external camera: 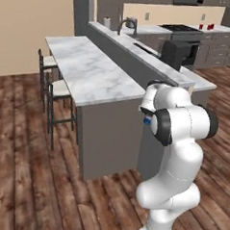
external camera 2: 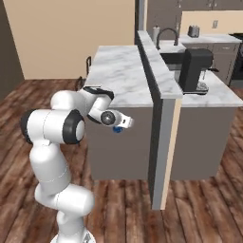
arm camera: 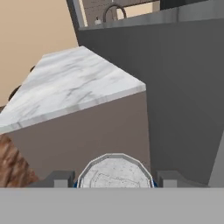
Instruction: Four empty soda cans are scattered around the kitchen. Gather all the cans and cluster them next to the stove for recycling.
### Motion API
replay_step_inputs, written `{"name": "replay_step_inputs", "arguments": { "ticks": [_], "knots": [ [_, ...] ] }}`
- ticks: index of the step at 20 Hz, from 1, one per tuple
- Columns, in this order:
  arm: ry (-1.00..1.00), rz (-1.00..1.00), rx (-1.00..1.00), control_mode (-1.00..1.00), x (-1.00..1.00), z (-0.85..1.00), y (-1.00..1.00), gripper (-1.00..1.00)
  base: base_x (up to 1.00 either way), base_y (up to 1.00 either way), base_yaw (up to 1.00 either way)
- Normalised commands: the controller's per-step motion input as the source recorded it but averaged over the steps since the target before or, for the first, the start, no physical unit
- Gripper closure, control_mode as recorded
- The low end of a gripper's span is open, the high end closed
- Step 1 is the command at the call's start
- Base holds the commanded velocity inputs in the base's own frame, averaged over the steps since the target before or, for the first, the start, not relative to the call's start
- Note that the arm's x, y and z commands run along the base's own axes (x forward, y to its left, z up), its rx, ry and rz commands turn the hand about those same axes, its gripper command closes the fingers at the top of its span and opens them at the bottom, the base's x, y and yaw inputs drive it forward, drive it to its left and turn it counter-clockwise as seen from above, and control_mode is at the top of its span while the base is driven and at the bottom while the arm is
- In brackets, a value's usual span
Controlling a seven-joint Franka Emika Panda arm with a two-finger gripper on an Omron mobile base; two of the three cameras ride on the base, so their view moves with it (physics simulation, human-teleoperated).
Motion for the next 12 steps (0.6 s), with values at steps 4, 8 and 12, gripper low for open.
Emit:
{"name": "replay_step_inputs", "arguments": {
  "ticks": [4, 8, 12],
  "knots": [
    [0.0, 0.0, 0.0, 1.0, 0.0, 0.0, 0.0, 1.0, -0.47, 0.6, -0.15],
    [0.0, 0.0, 0.0, 1.0, 0.0, 0.0, 0.0, 1.0, -0.52, 0.42, -0.15],
    [0.0, 0.0, 0.0, 1.0, 0.0, 0.0, 0.0, 1.0, -0.57, 0.27, -0.21]
  ]
}}
